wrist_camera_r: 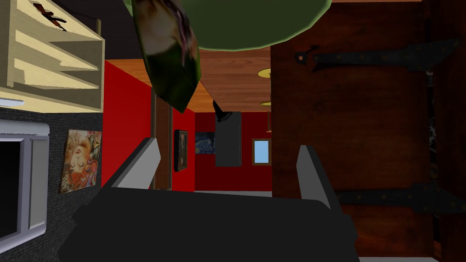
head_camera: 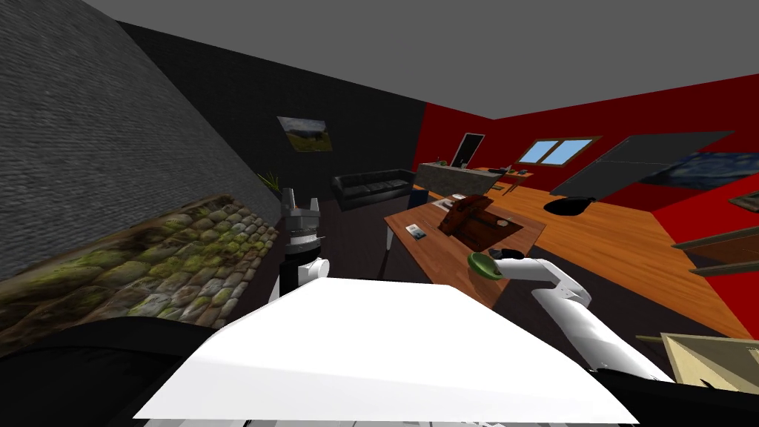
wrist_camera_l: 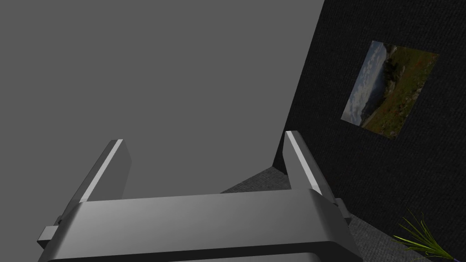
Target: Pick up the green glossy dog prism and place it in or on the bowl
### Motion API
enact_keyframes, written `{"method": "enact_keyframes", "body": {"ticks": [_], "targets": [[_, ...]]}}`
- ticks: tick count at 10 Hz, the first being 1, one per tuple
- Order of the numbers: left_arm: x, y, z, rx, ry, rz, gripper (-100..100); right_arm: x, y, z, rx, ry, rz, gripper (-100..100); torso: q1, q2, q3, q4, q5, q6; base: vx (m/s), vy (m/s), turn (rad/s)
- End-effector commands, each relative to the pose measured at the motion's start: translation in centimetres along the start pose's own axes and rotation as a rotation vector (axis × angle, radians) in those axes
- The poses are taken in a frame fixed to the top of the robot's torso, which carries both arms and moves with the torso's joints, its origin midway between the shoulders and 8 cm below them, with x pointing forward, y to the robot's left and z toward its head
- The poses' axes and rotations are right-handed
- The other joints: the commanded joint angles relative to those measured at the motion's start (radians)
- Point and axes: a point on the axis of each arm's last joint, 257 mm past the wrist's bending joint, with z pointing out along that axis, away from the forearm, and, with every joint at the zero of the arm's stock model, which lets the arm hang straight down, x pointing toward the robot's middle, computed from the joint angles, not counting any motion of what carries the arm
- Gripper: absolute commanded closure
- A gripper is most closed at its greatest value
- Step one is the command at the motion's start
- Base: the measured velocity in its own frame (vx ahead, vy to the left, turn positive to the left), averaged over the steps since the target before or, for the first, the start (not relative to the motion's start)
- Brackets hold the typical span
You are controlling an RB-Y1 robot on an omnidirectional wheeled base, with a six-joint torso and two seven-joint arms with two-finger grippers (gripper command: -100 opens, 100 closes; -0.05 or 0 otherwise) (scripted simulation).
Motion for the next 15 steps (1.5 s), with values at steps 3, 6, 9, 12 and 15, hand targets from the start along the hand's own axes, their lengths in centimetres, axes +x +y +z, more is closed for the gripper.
{"method": "enact_keyframes", "body": {"ticks": [3,6,9,12,15], "targets": [[0.0,0.0,0.0,0.000,0.000,0.000,0,-2.0,-3.2,1.0,0.022,0.008,0.016,-100,-0.001,-0.001,-0.001,0.000,0.000,0.000,0.008,0.059,0.064],[0.0,0.0,0.0,0.000,0.000,0.000,0,-2.9,-4.6,1.3,0.030,0.009,0.010,-100,0.000,-0.001,0.000,0.000,0.000,0.000,0.004,0.051,0.046],[0.0,0.0,0.0,0.000,0.000,0.000,0,-4.9,-7.5,1.8,0.044,0.005,0.041,-100,-0.001,0.000,0.000,0.000,0.000,0.000,0.000,0.057,0.062],[0.0,0.0,0.0,0.000,0.000,0.000,0,-5.9,-8.9,1.9,0.049,0.001,0.040,-100,0.000,0.000,0.000,0.000,0.000,0.000,0.003,0.055,0.051],[0.0,0.0,0.0,0.000,0.000,0.000,0,-8.0,-11.6,2.0,0.055,-0.016,0.082,-100,-0.001,0.000,0.000,0.000,0.000,0.000,0.006,0.053,0.063]]}}
